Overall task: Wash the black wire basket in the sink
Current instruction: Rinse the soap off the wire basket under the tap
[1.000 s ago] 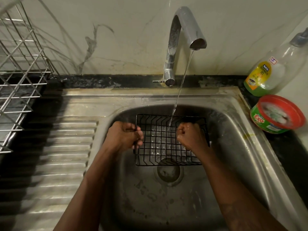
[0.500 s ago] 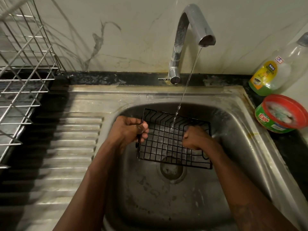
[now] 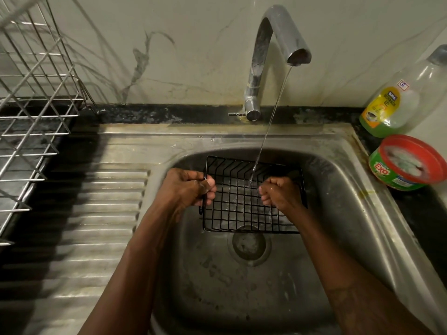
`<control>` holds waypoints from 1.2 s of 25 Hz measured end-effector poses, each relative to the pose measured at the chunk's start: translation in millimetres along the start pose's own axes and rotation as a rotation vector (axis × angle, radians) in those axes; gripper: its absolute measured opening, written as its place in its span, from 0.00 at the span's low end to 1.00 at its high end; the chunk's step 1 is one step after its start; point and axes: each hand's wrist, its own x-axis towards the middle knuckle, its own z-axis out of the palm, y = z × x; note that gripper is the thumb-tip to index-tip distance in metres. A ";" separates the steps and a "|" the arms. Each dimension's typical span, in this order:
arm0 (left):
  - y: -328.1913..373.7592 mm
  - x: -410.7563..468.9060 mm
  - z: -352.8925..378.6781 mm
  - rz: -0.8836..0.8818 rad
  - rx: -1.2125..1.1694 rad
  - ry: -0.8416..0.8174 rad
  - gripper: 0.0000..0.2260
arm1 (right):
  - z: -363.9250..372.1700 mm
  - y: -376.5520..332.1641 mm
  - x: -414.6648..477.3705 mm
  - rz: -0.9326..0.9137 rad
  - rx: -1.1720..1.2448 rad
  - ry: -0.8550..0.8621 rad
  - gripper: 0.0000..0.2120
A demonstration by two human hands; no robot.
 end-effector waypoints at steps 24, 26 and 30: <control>-7.4 1.4 1.2 0.072 0.096 -0.031 0.02 | 40.0 -29.0 -16.1 -0.125 0.154 -0.184 0.17; -10.0 3.3 -0.3 0.076 0.083 -0.030 0.02 | 33.2 -21.6 -21.8 -0.006 0.073 -0.405 0.10; -14.8 8.5 -2.0 0.067 0.107 -0.023 0.03 | 10.1 -21.1 -27.1 0.195 -0.077 -0.612 0.13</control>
